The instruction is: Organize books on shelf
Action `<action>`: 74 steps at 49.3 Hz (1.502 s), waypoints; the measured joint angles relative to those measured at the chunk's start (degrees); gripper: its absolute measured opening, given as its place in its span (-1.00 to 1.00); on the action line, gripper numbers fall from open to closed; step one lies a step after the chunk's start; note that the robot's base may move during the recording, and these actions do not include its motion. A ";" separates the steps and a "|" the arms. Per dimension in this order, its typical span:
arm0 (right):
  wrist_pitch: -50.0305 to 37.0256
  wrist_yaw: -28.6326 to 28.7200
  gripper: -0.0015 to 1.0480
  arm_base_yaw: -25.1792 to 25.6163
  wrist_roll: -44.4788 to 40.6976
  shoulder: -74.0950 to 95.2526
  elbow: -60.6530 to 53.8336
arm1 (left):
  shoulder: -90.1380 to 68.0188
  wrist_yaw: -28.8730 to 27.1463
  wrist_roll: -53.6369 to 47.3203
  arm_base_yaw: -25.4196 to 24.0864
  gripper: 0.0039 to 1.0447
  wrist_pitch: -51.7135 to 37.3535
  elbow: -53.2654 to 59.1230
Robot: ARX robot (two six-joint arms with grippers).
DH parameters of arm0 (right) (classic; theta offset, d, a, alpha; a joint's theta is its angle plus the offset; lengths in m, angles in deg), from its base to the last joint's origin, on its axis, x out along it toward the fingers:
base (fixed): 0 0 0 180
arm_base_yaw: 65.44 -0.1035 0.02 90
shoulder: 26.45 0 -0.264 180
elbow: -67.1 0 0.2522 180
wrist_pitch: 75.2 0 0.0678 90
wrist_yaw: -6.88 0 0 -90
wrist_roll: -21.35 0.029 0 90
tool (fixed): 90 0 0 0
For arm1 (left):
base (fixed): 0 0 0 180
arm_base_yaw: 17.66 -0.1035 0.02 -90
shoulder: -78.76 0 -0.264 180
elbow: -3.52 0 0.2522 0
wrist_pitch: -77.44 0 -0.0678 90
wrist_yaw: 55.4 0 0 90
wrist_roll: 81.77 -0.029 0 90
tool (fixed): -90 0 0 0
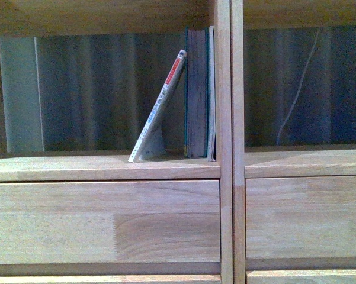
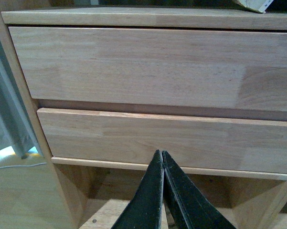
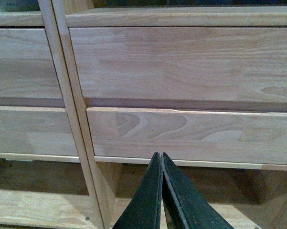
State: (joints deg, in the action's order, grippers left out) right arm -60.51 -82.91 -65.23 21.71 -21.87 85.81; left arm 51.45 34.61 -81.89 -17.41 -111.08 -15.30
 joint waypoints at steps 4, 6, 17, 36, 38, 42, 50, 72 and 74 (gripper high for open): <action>-0.15 0.00 -0.94 0.00 0.00 -0.42 -0.44 | 1.62 -0.02 0.00 0.00 -0.95 0.96 0.72; -0.22 0.00 -0.94 0.00 0.00 -0.68 -0.72 | 2.58 -0.02 0.00 0.00 -0.95 1.57 1.11; -0.44 0.00 -0.94 0.00 0.00 -1.64 -1.95 | 6.64 -0.02 0.00 0.00 -0.95 4.31 2.27; -0.76 0.00 -0.94 -0.04 -0.04 -4.17 -4.04 | 13.94 -0.02 0.02 0.00 -0.95 8.92 4.39; -0.76 0.00 -0.94 -0.04 -0.04 -4.20 -4.04 | 14.91 -0.02 0.00 0.00 -0.95 9.81 4.39; -0.76 -0.02 -0.94 -0.04 -0.04 -4.22 -4.04 | 16.37 -0.02 0.00 0.00 -0.95 11.30 4.39; -0.76 -0.02 -0.94 -0.04 -0.04 -4.24 -4.04 | 23.61 -0.04 0.00 0.00 -0.95 20.46 4.39; -0.76 -0.02 -0.68 -0.04 -0.11 -4.26 -4.04 | 26.95 -0.02 0.02 0.00 -0.52 22.21 4.39; -0.76 -0.02 -0.52 -0.04 -0.11 -4.26 -4.04 | 26.95 -0.02 0.02 0.00 -0.36 22.21 4.39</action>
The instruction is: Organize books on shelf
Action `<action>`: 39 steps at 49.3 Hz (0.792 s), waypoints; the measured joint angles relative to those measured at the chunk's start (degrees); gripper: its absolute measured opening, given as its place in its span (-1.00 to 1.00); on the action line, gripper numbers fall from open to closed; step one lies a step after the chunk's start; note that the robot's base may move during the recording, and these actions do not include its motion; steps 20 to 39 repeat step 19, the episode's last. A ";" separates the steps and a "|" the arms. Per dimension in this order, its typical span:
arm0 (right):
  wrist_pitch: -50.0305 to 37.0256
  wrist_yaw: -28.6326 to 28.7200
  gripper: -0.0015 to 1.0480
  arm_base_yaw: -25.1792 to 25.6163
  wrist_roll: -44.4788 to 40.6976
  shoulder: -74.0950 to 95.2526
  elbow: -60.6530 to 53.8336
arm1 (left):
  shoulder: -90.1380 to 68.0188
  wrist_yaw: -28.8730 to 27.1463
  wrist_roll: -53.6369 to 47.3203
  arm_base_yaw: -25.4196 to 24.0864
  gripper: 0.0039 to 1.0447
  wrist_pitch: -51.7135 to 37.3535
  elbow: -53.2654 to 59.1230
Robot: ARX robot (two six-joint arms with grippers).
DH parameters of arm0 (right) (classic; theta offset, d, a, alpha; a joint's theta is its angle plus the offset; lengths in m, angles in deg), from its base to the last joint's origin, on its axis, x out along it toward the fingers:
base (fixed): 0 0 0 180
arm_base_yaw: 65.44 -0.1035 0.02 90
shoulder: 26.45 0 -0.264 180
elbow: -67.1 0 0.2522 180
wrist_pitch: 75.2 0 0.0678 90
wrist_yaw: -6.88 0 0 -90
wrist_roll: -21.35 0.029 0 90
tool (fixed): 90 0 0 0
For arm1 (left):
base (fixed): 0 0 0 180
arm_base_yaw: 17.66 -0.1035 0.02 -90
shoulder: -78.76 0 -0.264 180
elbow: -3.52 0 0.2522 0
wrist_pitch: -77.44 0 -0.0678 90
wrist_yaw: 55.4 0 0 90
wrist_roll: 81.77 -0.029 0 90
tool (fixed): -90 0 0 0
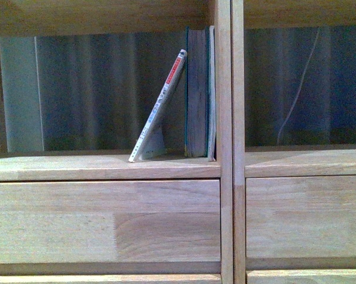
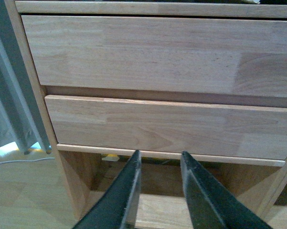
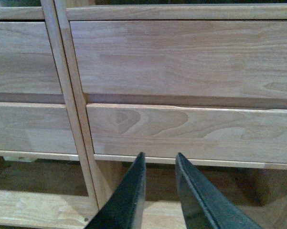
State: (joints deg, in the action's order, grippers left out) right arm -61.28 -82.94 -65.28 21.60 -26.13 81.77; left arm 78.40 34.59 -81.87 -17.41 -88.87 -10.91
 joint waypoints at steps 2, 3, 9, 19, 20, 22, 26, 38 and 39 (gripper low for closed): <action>0.00 0.02 -0.42 0.00 -0.02 0.00 0.00 | 0.00 0.00 0.00 0.00 -0.26 0.00 0.00; 0.00 0.02 -0.35 0.00 0.00 0.00 0.00 | 0.00 -0.02 0.00 0.00 -0.19 0.00 0.00; 0.00 0.02 0.01 0.00 -0.02 0.00 0.00 | 0.00 0.00 0.00 0.00 0.20 0.00 0.00; 0.00 0.02 0.62 0.00 -0.02 0.00 0.00 | 0.00 0.00 0.00 0.00 0.82 0.00 0.00; 0.00 0.02 0.62 0.00 -0.02 0.00 0.00 | 0.00 0.00 0.00 0.00 0.82 0.00 0.00; 0.00 0.02 0.62 0.00 -0.02 0.00 0.00 | 0.00 0.00 0.00 0.00 0.82 0.00 0.00; 0.00 0.02 0.62 0.00 -0.02 0.00 0.00 | 0.00 0.00 0.00 0.00 0.82 0.00 0.00; 0.00 0.02 0.62 0.00 -0.02 0.00 0.00 | 0.00 0.00 0.00 0.00 0.82 0.00 0.00; 0.00 0.02 0.62 0.00 -0.02 0.00 0.00 | 0.00 0.00 0.00 0.00 0.82 0.00 0.00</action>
